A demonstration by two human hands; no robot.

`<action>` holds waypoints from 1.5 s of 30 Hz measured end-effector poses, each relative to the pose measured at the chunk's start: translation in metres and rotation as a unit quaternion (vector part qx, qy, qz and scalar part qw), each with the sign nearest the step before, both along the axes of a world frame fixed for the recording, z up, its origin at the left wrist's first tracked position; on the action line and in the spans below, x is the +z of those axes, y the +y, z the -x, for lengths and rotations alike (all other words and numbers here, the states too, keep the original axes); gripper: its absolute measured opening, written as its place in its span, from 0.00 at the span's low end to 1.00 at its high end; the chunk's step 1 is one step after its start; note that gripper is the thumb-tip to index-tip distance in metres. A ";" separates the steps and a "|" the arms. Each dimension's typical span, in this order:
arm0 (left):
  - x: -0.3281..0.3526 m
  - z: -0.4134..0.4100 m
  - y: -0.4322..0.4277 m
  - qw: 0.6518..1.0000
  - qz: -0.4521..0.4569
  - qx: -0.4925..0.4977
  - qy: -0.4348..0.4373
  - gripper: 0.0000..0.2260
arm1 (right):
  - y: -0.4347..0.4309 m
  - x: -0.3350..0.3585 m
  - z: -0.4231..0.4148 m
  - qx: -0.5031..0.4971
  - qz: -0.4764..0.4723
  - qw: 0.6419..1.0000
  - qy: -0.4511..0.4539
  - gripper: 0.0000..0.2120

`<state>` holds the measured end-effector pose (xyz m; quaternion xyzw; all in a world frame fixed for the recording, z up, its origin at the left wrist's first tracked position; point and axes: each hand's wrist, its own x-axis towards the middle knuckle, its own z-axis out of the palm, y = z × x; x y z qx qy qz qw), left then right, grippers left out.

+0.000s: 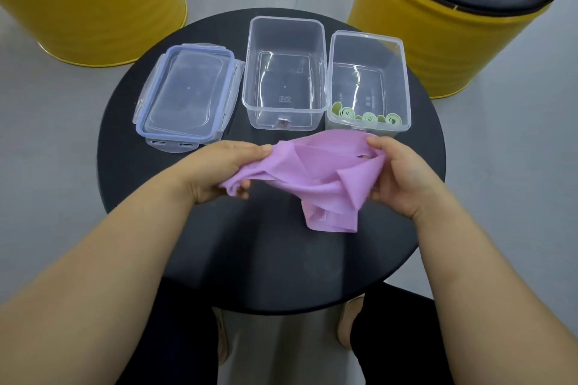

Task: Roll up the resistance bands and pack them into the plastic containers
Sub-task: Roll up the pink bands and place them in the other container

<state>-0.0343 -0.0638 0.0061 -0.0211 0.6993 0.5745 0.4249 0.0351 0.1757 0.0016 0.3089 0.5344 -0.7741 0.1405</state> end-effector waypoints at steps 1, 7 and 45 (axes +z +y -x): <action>-0.001 0.001 -0.001 0.999 0.040 0.009 0.009 0.11 | 0.001 -0.001 0.000 0.012 -0.025 1.000 -0.003 0.08; -0.001 0.002 -0.008 0.999 0.025 0.030 -0.001 0.11 | 0.002 0.010 -0.008 0.064 -0.011 0.998 0.005 0.22; 0.023 -0.023 0.010 0.843 -0.523 0.038 -0.118 0.22 | -0.050 -0.005 -0.026 0.429 -0.287 0.850 0.105 0.21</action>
